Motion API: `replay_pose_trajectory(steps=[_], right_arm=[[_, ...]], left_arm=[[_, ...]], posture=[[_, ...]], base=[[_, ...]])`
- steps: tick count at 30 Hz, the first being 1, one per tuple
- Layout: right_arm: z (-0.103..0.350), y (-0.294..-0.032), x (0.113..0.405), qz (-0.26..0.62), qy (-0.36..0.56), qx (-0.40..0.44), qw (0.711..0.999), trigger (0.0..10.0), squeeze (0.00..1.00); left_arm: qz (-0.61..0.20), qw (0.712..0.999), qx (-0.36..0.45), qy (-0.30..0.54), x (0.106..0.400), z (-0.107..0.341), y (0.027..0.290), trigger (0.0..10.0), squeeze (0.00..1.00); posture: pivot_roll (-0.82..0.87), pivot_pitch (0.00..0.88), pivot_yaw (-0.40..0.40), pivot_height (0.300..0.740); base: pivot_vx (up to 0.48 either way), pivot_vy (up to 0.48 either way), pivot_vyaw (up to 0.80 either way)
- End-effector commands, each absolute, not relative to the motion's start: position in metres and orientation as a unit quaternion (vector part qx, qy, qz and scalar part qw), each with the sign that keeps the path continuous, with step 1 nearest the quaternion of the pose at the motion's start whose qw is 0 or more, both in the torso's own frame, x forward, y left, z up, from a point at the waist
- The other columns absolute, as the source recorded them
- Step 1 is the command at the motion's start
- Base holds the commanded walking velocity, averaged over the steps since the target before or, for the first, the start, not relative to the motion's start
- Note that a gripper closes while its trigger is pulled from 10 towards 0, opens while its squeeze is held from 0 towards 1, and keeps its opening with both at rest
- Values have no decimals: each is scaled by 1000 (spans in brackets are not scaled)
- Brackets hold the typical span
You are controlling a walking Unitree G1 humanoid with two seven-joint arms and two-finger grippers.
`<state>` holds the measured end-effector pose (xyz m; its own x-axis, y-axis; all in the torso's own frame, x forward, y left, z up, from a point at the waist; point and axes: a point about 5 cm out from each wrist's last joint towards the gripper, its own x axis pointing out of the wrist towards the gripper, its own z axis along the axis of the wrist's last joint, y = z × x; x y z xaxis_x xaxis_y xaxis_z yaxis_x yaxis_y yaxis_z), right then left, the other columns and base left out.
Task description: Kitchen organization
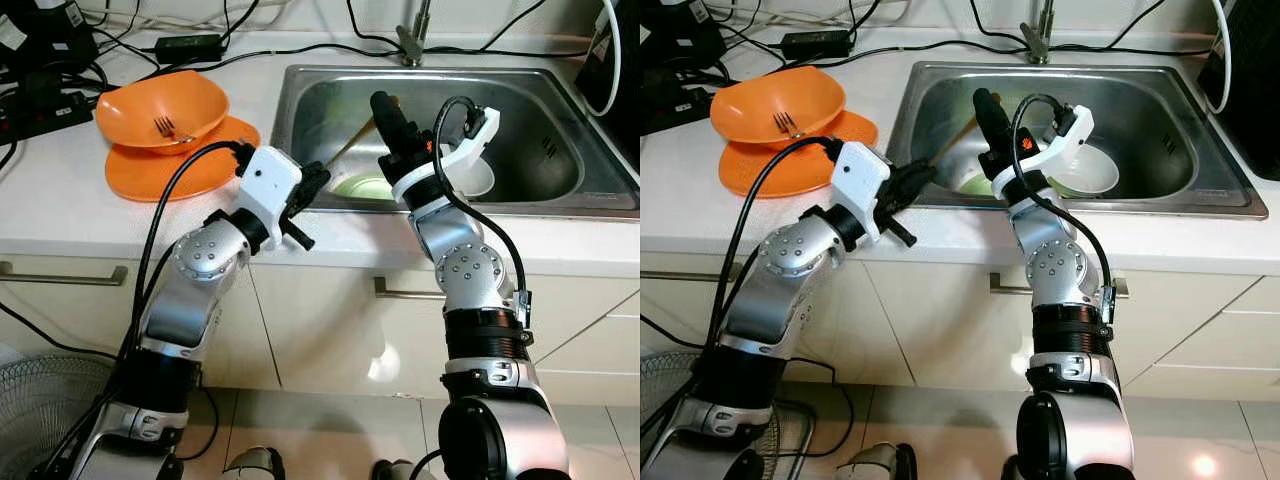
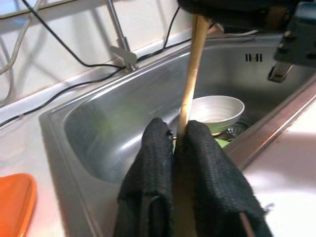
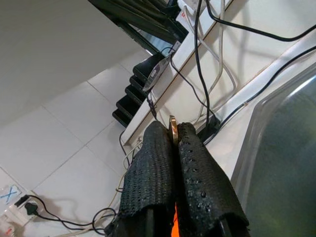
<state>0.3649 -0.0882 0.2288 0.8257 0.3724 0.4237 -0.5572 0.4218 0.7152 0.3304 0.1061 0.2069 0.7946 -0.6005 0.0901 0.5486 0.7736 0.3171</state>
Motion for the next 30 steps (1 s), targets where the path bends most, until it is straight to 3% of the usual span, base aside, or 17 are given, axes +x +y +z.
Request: replay_pose_trajectory(steps=[1, 28, 29, 30], right_arm=[[227, -86, 364, 280, -96, 473, 830, 0, 0], [225, -95, 373, 224, -101, 485, 839, 0, 0], [228, -99, 377, 211, -108, 483, 843, 0, 0], [230, -101, 378, 203, -112, 482, 845, 0, 0]], left_arm=[[-293, 942, 137, -91, 334, 209, 111, 10000, 1000], [-352, 926, 74, -112, 321, 218, 103, 10000, 1000], [-338, 930, 79, -117, 323, 220, 105, 10000, 0], [-332, 932, 80, -118, 324, 221, 106, 10000, 0]], posture=[[29, 74, 16, 732], [38, 76, 19, 732], [39, 75, 20, 732], [38, 75, 20, 732]], base=[[0, 0, 0], [0, 0, 0], [0, 0, 0], [0, 0, 0]])
